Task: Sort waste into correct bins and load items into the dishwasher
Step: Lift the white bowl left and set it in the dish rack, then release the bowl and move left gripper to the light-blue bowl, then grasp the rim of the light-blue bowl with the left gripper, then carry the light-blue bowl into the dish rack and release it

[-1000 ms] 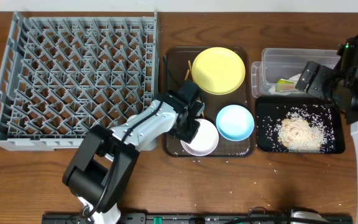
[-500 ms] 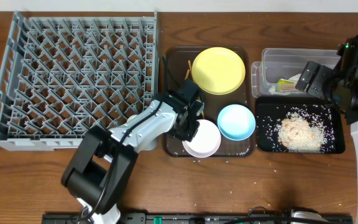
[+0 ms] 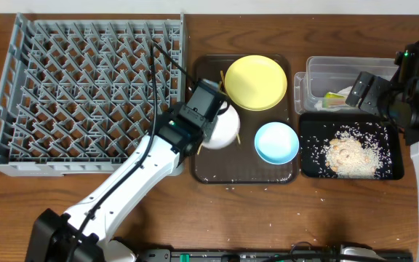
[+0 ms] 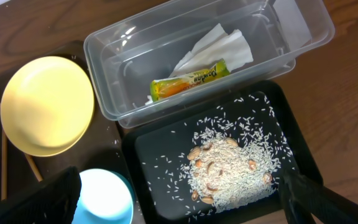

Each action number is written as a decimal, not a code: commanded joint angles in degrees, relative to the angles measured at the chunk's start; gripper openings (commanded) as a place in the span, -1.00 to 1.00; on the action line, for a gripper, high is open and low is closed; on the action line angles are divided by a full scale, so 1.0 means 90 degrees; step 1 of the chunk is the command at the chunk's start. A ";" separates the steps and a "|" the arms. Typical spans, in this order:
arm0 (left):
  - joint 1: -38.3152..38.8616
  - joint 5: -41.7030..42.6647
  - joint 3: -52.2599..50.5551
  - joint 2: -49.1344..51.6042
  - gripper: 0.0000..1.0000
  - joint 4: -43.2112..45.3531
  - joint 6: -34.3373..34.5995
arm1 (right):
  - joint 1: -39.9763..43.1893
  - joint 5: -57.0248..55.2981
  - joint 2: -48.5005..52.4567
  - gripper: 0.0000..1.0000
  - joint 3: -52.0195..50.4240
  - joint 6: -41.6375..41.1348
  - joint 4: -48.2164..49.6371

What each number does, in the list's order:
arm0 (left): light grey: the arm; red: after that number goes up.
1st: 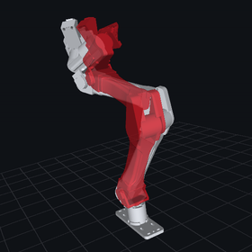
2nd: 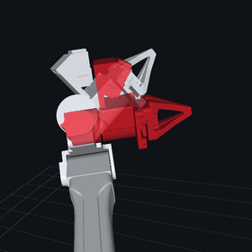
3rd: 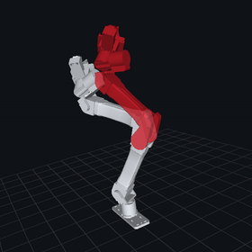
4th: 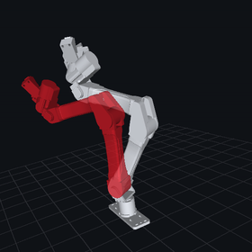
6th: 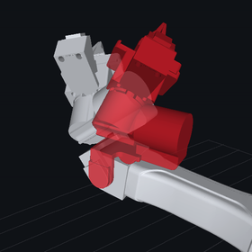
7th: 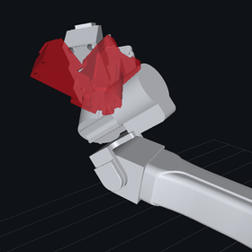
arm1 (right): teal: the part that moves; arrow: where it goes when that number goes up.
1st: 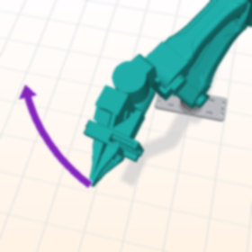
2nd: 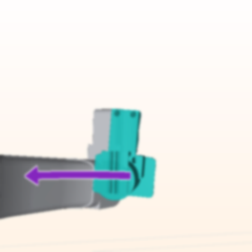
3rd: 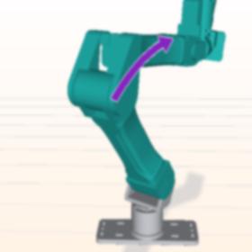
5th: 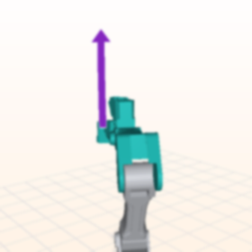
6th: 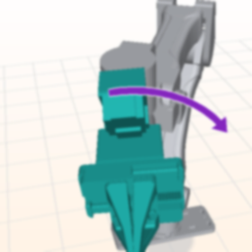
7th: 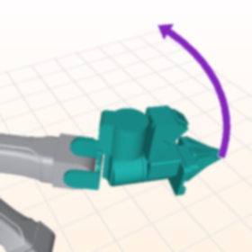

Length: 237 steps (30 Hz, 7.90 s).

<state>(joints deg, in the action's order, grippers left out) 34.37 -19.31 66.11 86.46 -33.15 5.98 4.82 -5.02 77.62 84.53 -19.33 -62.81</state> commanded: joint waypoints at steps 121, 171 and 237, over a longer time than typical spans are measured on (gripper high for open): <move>0.0886 0.3441 0.1853 0.3249 0.40 0.0471 0.2897 | 0.0063 -0.0129 0.0032 0.99 0.0012 -0.0087 -0.0002; 0.0163 -0.1865 0.1848 0.1906 -0.85 0.0313 0.0775 | 0.0053 -0.0129 0.0032 0.99 0.0012 -0.0090 -0.0002; -0.1095 -0.6263 0.1535 0.3587 -0.29 0.2596 -0.1804 | 0.0051 -0.0129 0.0032 0.98 0.0012 -0.0087 -0.0002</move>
<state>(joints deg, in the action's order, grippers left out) 24.25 -75.11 80.25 117.95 -9.61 -10.76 4.82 -5.23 77.62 84.53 -19.33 -62.78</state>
